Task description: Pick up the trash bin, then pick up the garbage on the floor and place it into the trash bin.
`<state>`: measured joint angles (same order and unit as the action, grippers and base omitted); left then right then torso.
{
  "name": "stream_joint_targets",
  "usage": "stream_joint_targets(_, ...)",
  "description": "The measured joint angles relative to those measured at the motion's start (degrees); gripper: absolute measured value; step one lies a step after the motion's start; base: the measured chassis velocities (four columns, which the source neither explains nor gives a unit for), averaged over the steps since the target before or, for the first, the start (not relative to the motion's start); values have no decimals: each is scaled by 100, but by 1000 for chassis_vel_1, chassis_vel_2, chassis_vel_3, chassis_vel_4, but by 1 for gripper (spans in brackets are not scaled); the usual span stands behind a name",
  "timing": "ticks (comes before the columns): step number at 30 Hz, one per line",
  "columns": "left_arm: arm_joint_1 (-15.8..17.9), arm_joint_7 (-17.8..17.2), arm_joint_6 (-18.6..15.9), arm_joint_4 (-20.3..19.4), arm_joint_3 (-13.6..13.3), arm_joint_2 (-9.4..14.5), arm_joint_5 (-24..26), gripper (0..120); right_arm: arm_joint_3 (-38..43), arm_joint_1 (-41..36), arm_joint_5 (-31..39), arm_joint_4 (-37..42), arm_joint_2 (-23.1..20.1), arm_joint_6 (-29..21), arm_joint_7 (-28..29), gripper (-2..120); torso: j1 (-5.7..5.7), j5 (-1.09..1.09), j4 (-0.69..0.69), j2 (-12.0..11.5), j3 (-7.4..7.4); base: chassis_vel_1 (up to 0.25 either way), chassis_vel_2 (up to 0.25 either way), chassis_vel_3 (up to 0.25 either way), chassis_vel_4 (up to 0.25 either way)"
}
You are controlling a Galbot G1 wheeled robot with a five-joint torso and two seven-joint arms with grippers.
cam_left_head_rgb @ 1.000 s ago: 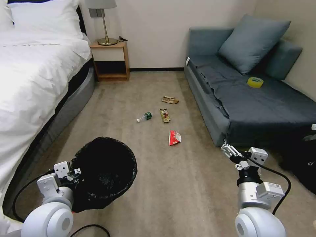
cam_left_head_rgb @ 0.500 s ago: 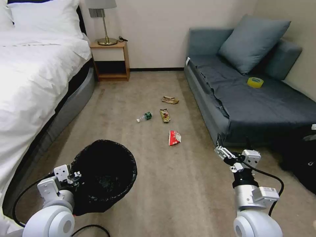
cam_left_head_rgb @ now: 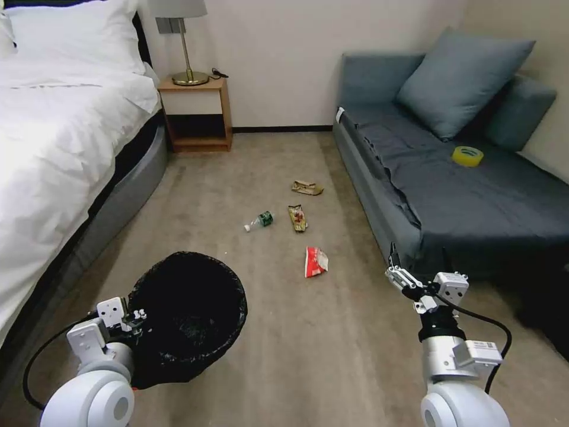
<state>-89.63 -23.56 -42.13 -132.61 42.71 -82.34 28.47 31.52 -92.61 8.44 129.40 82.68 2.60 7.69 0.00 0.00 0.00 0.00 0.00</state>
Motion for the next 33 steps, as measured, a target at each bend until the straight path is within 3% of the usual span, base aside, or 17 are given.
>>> stream_joint_targets(20, 9, 5, 1, 46, 22, -56, 7, 3, -13, 20, -94, -91, -4, 119, -61, 100, 0, 2, 0, 0, 0, -242, 230, 231, -233)
stream_joint_targets(33, 160, 4, 0, 225, 10, -56, 7, 2, -59, 155, -146, -228, -35, 200, -160, 100, 0, 0, 1, 0, 0, -117, 130, 122, -128)
